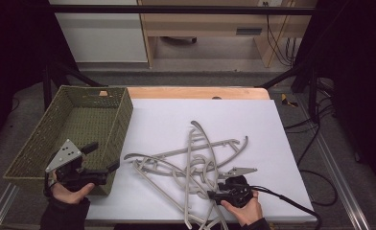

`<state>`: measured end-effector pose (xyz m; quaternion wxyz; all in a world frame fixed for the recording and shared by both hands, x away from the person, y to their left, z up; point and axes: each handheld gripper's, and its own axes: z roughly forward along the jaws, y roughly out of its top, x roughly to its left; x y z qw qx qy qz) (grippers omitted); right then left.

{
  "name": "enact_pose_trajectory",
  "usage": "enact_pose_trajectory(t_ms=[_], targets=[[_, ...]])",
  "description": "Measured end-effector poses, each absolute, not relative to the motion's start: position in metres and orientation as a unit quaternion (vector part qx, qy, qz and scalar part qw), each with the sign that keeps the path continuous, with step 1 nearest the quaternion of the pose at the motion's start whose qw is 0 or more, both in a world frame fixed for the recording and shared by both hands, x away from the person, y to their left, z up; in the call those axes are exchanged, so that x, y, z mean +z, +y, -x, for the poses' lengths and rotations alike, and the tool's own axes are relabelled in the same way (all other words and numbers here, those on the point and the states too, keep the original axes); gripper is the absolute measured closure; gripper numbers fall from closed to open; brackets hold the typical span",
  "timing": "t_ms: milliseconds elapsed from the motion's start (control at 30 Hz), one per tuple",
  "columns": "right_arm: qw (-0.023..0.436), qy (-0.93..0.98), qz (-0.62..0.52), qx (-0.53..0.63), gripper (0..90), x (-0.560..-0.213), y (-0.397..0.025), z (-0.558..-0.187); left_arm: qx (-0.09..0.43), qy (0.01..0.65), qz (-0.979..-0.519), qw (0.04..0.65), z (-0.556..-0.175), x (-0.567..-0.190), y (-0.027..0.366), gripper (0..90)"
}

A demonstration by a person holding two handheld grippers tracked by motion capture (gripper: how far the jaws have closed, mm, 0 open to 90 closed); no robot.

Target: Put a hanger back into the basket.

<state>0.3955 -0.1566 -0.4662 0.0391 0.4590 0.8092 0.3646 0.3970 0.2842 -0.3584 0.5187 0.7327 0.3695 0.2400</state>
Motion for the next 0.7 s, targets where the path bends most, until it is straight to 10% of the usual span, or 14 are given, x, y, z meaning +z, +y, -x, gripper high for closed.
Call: enact_pose_trajectory(t_ms=[700], targets=[[0.059, 0.803, -0.479, 0.35, 63.9, -0.464, -0.173, -0.403, 0.238, 0.369, -0.735, 0.517, -0.397, -0.359, 0.283, 3.9]])
